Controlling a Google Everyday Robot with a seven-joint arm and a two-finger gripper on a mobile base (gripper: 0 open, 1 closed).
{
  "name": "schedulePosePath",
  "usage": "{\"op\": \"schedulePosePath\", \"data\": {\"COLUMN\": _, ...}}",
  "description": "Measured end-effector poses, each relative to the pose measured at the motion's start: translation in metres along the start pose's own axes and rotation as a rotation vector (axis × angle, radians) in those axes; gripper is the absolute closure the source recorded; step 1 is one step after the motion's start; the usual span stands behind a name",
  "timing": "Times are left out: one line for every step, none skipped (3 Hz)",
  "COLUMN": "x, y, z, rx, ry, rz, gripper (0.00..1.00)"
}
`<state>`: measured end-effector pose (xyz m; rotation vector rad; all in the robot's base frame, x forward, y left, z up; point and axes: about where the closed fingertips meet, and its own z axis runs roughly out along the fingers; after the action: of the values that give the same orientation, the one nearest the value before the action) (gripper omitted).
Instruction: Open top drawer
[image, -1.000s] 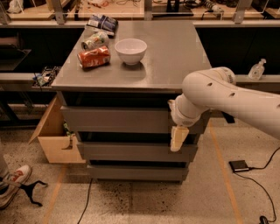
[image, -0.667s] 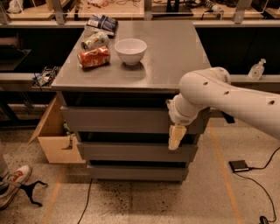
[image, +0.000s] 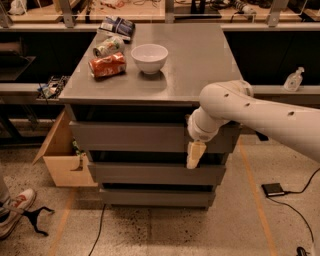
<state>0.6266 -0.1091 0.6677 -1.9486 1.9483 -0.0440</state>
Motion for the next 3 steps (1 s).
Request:
{"op": "schedulePosePath", "data": {"x": 0.003, "y": 0.005, "z": 0.009, "rx": -0.008, "ry": -0.011, "rz": 0.021, "gripper": 0.18}}
{"op": "schedulePosePath", "data": {"x": 0.014, "y": 0.023, "z": -0.001, "rx": 0.001, "ry": -0.012, "rz": 0.064, "gripper": 0.42}}
{"op": "schedulePosePath", "data": {"x": 0.023, "y": 0.044, "z": -0.012, "rx": -0.003, "ry": -0.019, "rz": 0.102, "gripper": 0.65}}
